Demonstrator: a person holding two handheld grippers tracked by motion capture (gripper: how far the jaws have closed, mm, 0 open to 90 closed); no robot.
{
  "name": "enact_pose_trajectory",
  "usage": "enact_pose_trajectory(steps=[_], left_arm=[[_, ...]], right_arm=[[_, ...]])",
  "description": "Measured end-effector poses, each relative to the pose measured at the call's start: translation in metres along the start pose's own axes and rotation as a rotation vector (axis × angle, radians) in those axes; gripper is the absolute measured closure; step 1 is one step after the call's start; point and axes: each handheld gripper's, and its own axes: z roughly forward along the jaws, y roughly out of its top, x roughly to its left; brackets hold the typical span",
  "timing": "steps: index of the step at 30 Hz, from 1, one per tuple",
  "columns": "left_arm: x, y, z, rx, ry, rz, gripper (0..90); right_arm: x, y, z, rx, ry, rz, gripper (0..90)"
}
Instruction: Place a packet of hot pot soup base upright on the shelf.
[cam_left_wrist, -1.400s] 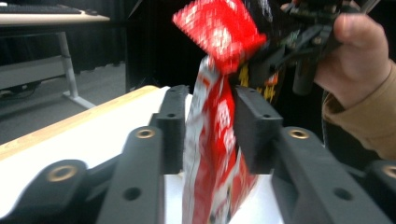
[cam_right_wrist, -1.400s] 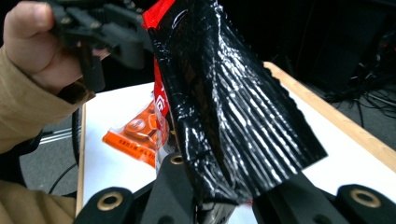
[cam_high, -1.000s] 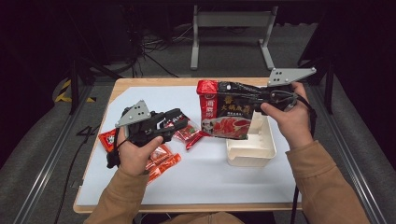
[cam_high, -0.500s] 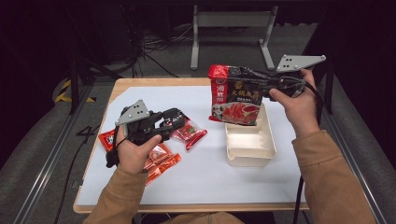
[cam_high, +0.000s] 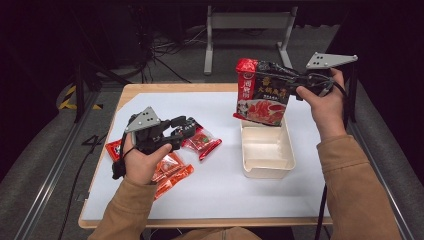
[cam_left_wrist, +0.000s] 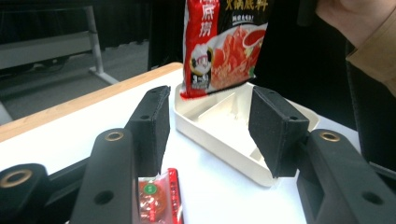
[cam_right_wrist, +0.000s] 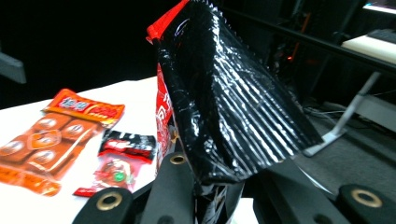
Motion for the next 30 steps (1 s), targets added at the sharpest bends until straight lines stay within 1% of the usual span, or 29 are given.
enact_pose_trajectory(steps=[3, 12, 16, 19, 20, 21, 23, 26, 27, 30], left_arm=[[0.001, -0.002, -0.002, 0.009, 0.012, -0.004, 48.4], [0.004, -0.006, -0.007, 0.013, 0.032, -0.022, 48.0], [0.005, -0.007, -0.009, 0.006, 0.042, -0.022, 47.4], [0.006, -0.008, -0.007, 0.012, 0.038, -0.031, 47.3], [0.006, -0.008, -0.007, 0.014, 0.038, -0.029, 47.1], [0.007, -0.008, -0.006, 0.013, 0.039, -0.028, 47.1], [0.007, -0.009, -0.006, 0.012, 0.039, -0.031, 46.8], [0.008, -0.009, -0.005, 0.011, 0.043, -0.029, 46.0], [0.009, -0.009, -0.006, 0.014, 0.042, -0.036, 45.5], [0.009, -0.009, -0.005, 0.016, 0.042, -0.037, 45.3]], right_arm=[[-0.006, -0.003, 0.001, -0.011, -0.024, -0.002, 81.4], [-0.020, -0.012, 0.002, -0.016, -0.028, -0.014, 81.4], [-0.022, -0.021, 0.005, -0.005, -0.029, -0.007, 81.4], [-0.025, -0.026, 0.008, 0.002, -0.031, 0.003, 81.4], [-0.026, -0.031, 0.011, 0.012, -0.035, 0.005, 81.2], [-0.026, -0.031, 0.011, 0.012, -0.035, 0.005, 81.2], [-0.027, -0.035, 0.015, 0.031, -0.038, -0.005, 81.2], [-0.028, -0.037, 0.017, 0.034, -0.034, -0.004, 81.2], [-0.029, -0.040, 0.019, 0.037, -0.033, 0.000, 81.1], [-0.029, -0.041, 0.021, 0.045, -0.036, 0.002, 80.9]])
